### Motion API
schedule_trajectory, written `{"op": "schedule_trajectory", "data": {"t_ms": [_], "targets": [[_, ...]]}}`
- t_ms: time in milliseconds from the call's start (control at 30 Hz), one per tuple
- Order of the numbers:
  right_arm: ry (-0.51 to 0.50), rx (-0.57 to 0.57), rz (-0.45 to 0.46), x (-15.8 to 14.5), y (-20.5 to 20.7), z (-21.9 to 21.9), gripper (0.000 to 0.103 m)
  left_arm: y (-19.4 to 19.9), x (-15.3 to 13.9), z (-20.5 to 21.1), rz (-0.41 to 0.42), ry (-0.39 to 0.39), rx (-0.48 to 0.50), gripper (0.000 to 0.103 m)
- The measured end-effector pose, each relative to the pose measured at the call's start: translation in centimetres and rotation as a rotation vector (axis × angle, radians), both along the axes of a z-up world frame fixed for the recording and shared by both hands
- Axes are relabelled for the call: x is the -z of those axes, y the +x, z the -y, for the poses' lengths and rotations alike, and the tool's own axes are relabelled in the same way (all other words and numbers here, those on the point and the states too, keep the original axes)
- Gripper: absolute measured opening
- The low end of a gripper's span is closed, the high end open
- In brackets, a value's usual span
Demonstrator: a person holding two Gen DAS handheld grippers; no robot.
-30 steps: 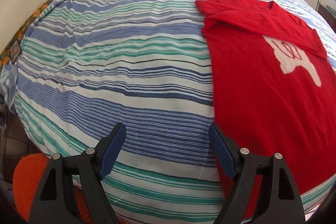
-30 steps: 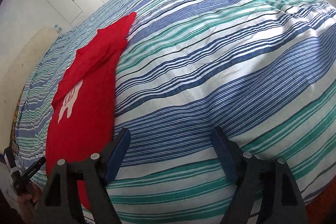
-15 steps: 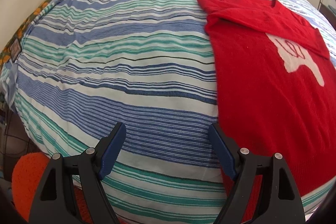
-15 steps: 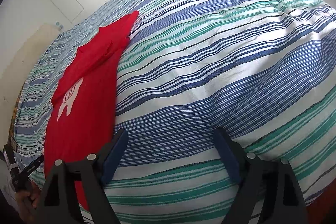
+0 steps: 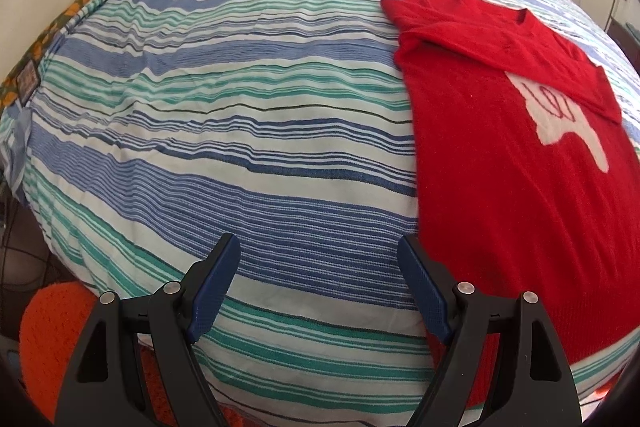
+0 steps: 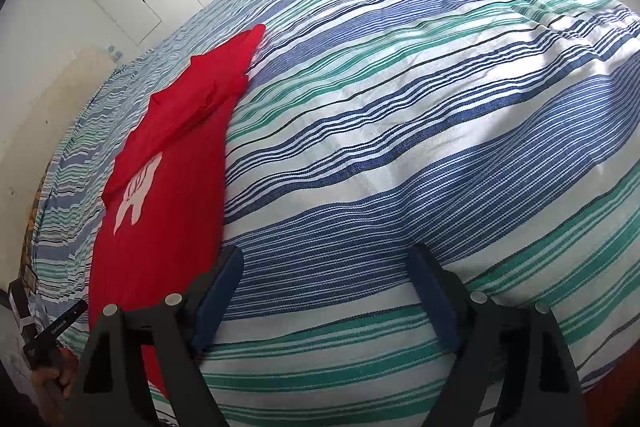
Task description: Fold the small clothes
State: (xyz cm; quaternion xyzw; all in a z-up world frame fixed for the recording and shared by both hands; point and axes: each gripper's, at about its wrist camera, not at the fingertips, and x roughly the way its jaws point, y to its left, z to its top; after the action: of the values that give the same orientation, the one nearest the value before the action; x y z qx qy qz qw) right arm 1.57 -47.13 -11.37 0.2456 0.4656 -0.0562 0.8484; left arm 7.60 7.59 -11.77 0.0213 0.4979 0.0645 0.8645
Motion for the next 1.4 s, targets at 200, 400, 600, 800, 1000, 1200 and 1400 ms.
{"op": "schedule_trajectory", "data": {"t_ms": [200, 400, 600, 800, 1000, 1200, 1400], "targets": [[-0.006, -0.008, -0.003, 0.1, 0.1, -0.1, 0.084, 0.0, 0.2, 0.4, 0.003, 0.019, 0.009, 0.082], [-0.023, -0.016, -0.007, 0.2, 0.2, -0.4, 0.084, 0.2, 0.8, 0.0, -0.023, 0.013, -0.001, 0.082], [-0.043, -0.027, -0.011, 0.3, 0.3, -0.7, 0.085, 1.0, 0.8, -1.3, -0.02, -0.058, -0.037, 0.083], [-0.069, -0.04, -0.017, 0.4, 0.4, -1.1, 0.087, 2.5, 1.3, -3.8, -0.016, -0.102, -0.149, 0.083], [-0.085, -0.049, -0.019, 0.4, 0.4, -1.3, 0.089, 2.0, 1.7, -3.2, 0.003, -0.058, -0.134, 0.084], [-0.116, -0.068, -0.028, 0.5, 0.6, -1.8, 0.092, 2.2, 1.6, -2.7, 0.004, -0.029, -0.113, 0.085], [-0.117, -0.07, -0.025, 0.5, 0.5, -1.8, 0.092, 5.5, -0.8, -2.3, 0.091, -0.04, -0.054, 0.094]]}}
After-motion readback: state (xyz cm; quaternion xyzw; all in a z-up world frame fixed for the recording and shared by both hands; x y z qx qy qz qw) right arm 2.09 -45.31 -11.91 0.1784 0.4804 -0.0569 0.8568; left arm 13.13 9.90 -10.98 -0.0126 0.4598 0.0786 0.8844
